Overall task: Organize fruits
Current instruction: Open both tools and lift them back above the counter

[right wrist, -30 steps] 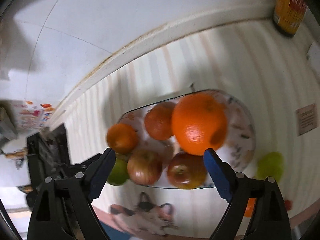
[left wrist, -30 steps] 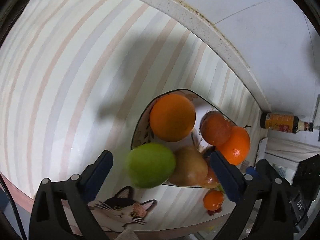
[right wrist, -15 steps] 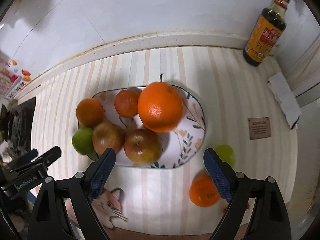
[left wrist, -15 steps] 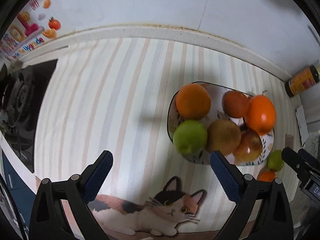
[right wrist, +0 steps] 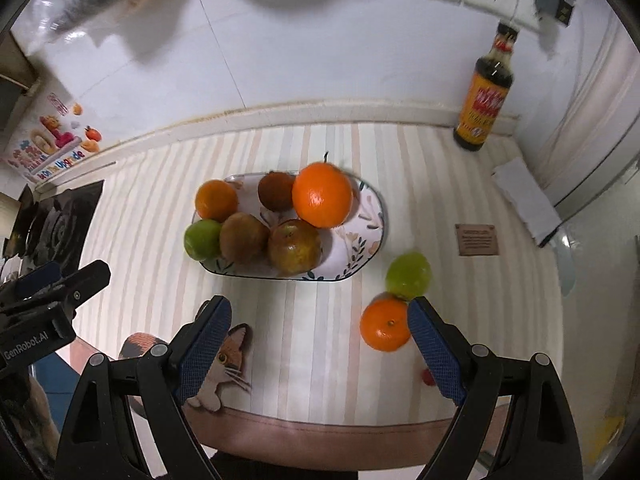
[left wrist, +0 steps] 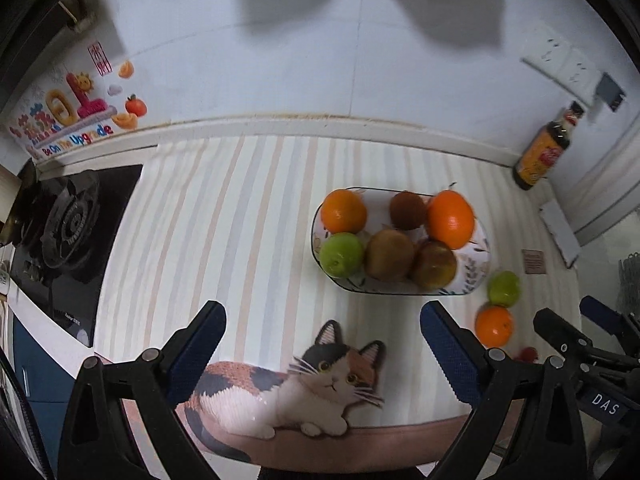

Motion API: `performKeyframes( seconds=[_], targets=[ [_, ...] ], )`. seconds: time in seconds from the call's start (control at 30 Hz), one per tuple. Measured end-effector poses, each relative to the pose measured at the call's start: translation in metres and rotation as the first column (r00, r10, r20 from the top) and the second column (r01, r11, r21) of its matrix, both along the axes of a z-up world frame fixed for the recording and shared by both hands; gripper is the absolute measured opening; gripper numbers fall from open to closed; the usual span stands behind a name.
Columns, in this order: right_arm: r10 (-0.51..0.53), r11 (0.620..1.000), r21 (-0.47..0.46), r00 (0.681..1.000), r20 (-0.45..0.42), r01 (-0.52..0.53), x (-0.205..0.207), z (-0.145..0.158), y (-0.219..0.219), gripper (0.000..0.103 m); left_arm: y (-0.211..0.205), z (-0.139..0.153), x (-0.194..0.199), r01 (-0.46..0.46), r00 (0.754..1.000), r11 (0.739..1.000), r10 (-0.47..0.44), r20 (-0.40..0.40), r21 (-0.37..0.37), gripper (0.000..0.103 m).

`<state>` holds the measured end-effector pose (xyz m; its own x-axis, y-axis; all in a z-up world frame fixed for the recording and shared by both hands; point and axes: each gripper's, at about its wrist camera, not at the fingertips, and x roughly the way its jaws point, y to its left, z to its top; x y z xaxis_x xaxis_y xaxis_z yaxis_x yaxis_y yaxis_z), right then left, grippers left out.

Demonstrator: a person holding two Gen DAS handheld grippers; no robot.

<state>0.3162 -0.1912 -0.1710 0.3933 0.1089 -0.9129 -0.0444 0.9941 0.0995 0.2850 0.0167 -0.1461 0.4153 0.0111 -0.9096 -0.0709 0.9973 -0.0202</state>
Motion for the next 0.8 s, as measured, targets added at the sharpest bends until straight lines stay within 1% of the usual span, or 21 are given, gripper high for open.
performKeyframes(
  seconds=[0.17,0.27,0.4,0.63,0.8],
  targets=[
    [-0.009,1.0,-0.011,0.998,0.064,0.01,-0.028,0.037,-0.007,0.092,-0.007,0.027,-0.024,0.027,0.999,1.0,-0.026,0.045,-0.012,0.1],
    [-0.008,1.0,-0.007,0.996,0.088,0.009,-0.043,0.054,-0.009,0.092,-0.012,0.044,-0.038,0.046,0.995,0.999,-0.046,0.084,-0.004,0.1],
    [-0.006,1.0,-0.007,0.993,0.116,0.006,-0.063,0.075,-0.01,0.092,-0.016,0.06,-0.053,0.062,0.992,0.998,-0.062,0.112,0.002,0.1],
    [-0.01,1.0,-0.006,0.988,0.155,0.011,-0.089,0.097,-0.007,0.092,-0.015,0.078,-0.076,0.074,0.987,0.997,-0.071,0.147,-0.015,0.1],
    [-0.019,1.0,0.017,0.989,0.147,0.016,-0.096,0.095,-0.004,0.092,-0.015,0.079,-0.081,0.073,0.987,0.997,-0.07,0.144,-0.019,0.1]
  ],
)
